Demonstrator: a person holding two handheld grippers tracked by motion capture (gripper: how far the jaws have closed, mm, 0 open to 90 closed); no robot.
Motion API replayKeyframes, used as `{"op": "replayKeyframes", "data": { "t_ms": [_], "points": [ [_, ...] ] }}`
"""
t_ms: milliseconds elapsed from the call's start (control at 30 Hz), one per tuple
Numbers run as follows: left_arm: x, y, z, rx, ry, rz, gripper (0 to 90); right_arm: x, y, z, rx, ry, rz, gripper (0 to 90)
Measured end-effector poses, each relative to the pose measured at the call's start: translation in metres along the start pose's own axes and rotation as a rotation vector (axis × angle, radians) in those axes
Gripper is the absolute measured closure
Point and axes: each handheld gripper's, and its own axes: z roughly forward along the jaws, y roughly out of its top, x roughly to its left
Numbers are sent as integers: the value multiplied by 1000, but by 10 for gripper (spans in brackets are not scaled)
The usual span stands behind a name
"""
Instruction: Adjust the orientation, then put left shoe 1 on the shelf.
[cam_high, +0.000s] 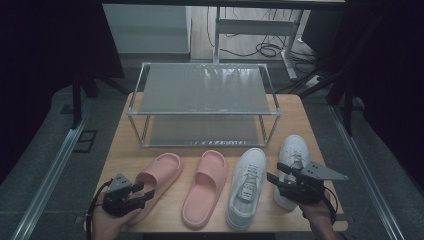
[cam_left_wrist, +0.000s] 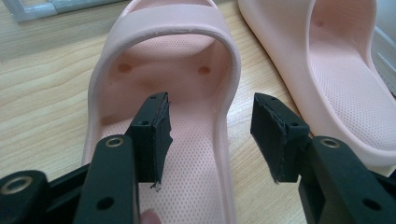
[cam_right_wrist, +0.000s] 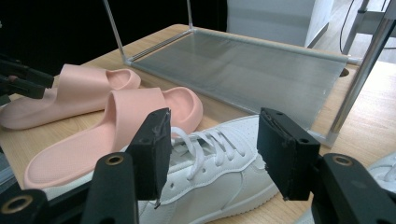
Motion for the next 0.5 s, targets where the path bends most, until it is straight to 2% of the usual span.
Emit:
{"op": "replayKeyframes", "data": {
  "t_ms": [500],
  "points": [
    [-5, 5, 16, 20, -4, 3, 461, 2, 0, 3, 7, 7, -5, 454]
  ]
}}
